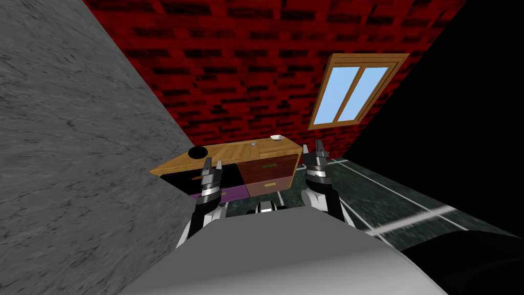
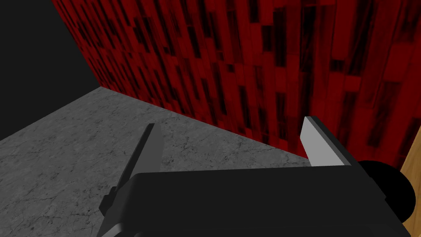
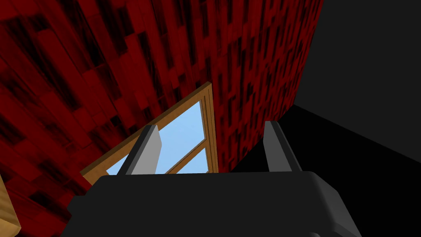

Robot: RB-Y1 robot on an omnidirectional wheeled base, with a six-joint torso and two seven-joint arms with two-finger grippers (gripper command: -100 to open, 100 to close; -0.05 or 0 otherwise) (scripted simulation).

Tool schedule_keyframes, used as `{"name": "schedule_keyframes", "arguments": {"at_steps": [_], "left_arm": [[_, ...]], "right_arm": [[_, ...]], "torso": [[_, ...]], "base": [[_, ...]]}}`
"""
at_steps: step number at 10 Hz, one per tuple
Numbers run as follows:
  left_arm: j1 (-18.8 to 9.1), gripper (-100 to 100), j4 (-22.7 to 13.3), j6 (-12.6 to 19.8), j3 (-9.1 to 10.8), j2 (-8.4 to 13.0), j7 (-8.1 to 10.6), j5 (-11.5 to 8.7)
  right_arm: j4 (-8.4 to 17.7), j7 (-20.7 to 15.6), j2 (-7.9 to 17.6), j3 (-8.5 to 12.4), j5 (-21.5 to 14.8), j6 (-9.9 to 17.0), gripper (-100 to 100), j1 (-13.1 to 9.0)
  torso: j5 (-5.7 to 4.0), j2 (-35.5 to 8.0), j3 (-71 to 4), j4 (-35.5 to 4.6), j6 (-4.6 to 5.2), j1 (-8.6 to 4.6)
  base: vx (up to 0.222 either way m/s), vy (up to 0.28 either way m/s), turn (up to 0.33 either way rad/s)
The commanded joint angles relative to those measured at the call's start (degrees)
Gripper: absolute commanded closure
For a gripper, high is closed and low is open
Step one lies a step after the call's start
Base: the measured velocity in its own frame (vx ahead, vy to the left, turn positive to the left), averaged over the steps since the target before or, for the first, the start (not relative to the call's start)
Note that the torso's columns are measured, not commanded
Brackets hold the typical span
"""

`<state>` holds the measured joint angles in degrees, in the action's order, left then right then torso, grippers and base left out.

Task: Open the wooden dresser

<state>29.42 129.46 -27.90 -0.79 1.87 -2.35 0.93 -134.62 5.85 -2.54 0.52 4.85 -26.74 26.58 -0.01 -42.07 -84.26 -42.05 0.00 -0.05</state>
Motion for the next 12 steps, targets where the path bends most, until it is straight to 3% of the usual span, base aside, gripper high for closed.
{"name": "schedule_keyframes", "arguments": {"at_steps": [1, 6, 12], "left_arm": [[-0.4, -100, -2.2, -0.4, 0.04, 3.3, -0.16, 0.1], [-1.8, -100, -8.9, -1.2, -0.02, 6.5, -0.80, 0.7], [-3.8, -100, -17.9, -2.2, -0.10, 7.4, -1.65, 1.4]], "right_arm": [[0.0, 0.0, 0.0, 0.0, 0.0, 0.0, 0, 0.0], [0.0, 0.0, 0.0, 0.0, 0.0, 0.0, 0, 0.0], [0.0, 0.0, 0.0, 0.0, 0.0, 0.0, 0, 0.0]], "torso": [[0.00, -0.1, -0.3, -0.2, 0.00, 0.00], [0.01, -0.2, -0.3, -0.2, 0.00, 0.03], [0.01, -0.2, -0.3, -0.2, 0.00, 0.03]], "base": [[0.008, -0.045, -0.005], [0.022, -0.063, -0.008], [0.024, -0.072, -0.008]]}}
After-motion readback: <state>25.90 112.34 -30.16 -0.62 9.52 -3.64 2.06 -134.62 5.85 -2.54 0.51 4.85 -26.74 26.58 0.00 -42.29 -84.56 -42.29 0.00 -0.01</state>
